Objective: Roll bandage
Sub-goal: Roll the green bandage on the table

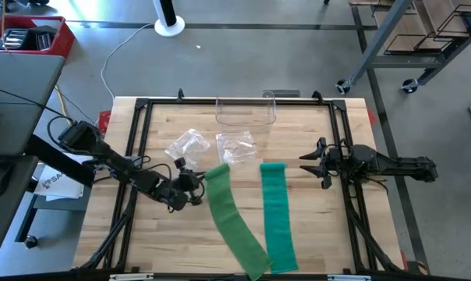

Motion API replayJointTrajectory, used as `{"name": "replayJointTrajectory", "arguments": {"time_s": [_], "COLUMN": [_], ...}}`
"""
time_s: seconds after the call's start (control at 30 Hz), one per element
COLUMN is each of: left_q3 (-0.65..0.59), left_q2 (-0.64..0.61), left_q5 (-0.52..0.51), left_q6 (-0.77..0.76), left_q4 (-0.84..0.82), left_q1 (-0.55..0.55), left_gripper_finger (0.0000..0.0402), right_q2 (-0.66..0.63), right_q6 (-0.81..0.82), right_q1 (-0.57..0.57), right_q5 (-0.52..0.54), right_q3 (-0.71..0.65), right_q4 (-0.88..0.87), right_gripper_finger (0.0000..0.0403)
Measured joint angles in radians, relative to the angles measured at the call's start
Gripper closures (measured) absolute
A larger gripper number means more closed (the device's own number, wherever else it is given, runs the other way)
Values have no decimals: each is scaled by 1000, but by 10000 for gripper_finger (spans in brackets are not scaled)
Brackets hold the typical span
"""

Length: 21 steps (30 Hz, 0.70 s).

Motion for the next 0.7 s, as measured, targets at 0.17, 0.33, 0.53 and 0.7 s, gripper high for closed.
{"name": "replayJointTrajectory", "arguments": {"time_s": [0.17,0.33,0.53,0.7], "left_q3": [118,244,401,504], "left_q2": [-70,-102,-103,-103], "left_q5": [-28,-76,-132,-161], "left_q6": [218,410,538,602], "left_q4": [-8,-10,-7,1], "left_q1": [-37,-102,-215,-309], "left_gripper_finger": [396,397,397,397], "right_q2": [0,0,0,0], "right_q6": [0,0,0,0], "right_q1": [0,0,0,0], "right_q5": [0,0,0,0], "right_q3": [0,0,0,0], "right_q4": [0,0,0,0], "right_gripper_finger": [253,253,253,253]}}
